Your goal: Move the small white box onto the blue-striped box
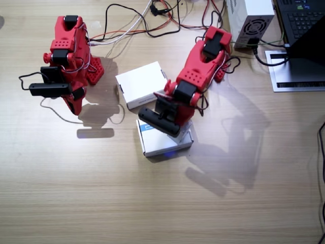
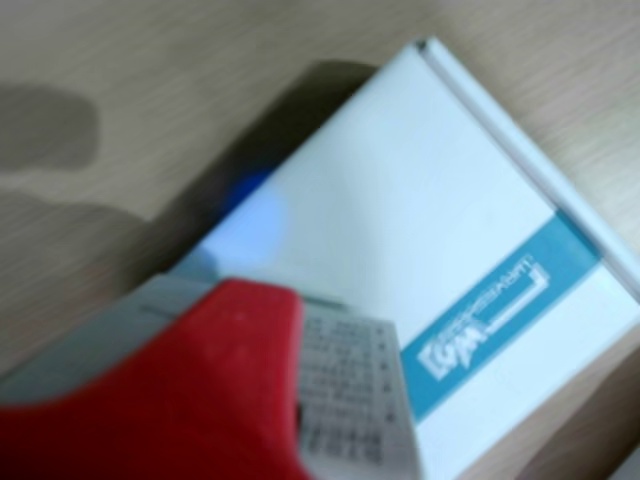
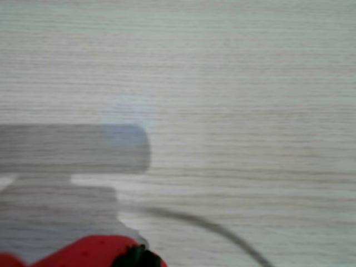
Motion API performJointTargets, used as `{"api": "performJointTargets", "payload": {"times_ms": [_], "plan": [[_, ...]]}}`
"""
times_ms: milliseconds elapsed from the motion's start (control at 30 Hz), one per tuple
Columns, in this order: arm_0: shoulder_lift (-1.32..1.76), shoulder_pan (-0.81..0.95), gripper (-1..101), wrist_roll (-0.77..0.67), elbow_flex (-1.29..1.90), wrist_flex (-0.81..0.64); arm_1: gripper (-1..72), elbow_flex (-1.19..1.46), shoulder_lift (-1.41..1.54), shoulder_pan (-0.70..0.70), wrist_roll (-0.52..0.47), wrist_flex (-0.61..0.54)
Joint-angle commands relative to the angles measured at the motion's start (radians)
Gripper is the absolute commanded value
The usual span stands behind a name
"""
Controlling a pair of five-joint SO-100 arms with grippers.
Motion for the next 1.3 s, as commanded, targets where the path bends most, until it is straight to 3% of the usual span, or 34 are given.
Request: {"api": "performJointTargets", "payload": {"times_ms": [0,200,400,467,567,633,700,767,867,1033,1100,1167,1267], "plan": [[-0.026,-0.035,35,0.054,-0.077,0.009,0.1,-0.012,0.028,-0.002,-0.02,0.009],[0.106,-0.009,40,0.097,-0.071,0.009,0.1,-0.012,0.028,0.0,-0.026,0.008],[0.528,0.018,41,0.109,0.115,0.009,0.1,-0.012,0.026,-0.015,-0.034,0.005],[0.6,-0.058,41,0.127,0.138,0.008,0.1,-0.012,0.028,-0.015,-0.026,0.005],[0.591,-0.322,33,0.121,0.259,-0.083,0.1,-0.012,0.028,-0.009,-0.052,0.029],[0.66,-0.515,29,0.19,0.413,-0.179,0.1,-0.012,0.028,-0.035,-0.083,0.061],[0.923,-0.666,27,0.322,0.764,-0.417,0.1,-0.012,0.028,-0.054,-0.089,0.061],[1.223,-0.703,26,0.39,1.132,-0.548,0.1,-0.012,0.028,-0.067,-0.08,0.061],[1.588,-0.666,27,0.423,1.482,-0.603,0.1,-0.011,0.028,-0.069,-0.074,0.066],[2.137,-0.716,26,0.635,1.944,-0.661,0.1,-0.011,0.029,-0.052,-0.061,0.078],[2.141,-0.727,19,0.672,2.002,-0.644,0.1,-0.011,0.025,-0.052,-0.081,0.083],[2.141,-0.703,3,0.703,2.002,-0.609,0.1,-0.011,0.021,-0.054,-0.095,0.083],[2.141,-0.676,0,0.859,2.029,-0.552,0.1,-0.011,0.026,-0.003,-0.158,0.087]]}}
